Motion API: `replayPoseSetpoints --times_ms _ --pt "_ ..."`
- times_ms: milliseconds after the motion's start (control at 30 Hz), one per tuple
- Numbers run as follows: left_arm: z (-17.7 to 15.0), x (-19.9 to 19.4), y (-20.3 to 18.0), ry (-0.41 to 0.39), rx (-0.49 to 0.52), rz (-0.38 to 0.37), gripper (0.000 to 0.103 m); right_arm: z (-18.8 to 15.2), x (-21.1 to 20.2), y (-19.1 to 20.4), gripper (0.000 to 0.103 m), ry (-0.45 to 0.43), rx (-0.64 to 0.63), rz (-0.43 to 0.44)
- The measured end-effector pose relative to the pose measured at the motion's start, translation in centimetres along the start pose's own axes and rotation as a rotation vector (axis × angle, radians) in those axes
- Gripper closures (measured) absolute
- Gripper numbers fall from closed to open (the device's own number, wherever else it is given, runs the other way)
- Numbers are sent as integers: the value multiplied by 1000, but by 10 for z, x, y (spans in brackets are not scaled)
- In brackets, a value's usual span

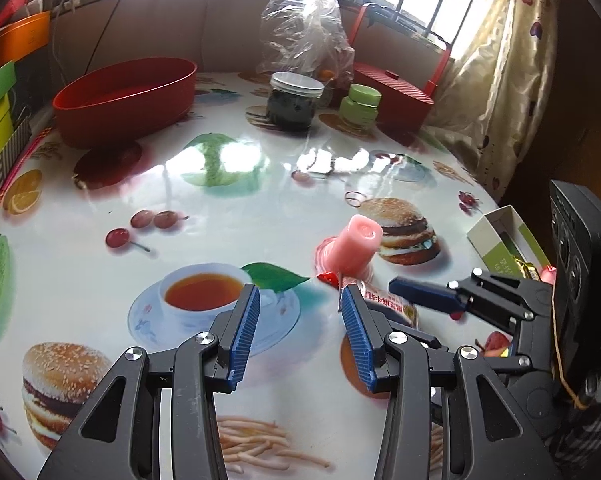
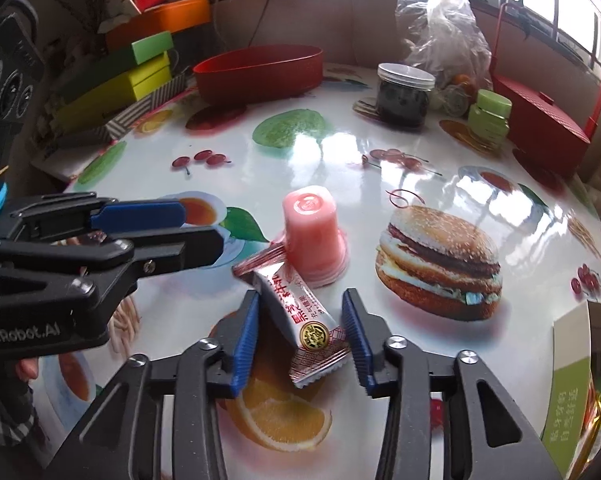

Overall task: Organize snacks
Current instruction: 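Grasp pink jelly cup with left tool while right tool grasps white milk candy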

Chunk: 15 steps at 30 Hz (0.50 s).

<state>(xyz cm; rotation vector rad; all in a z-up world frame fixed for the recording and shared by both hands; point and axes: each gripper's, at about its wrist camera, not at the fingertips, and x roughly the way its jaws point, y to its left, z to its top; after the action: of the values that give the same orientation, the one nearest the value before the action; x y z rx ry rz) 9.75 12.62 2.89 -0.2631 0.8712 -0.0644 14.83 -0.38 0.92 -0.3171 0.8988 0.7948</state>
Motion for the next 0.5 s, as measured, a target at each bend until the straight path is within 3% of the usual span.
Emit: replayPoseSetpoints --times_ms 133,500 --pt "3 3 -3 0 3 -11 59 -7 -6 -1 81 -5 15 -15" --pt "17 24 -27 15 64 -58 59 -37 -33 -26 82 -5 129 -78"
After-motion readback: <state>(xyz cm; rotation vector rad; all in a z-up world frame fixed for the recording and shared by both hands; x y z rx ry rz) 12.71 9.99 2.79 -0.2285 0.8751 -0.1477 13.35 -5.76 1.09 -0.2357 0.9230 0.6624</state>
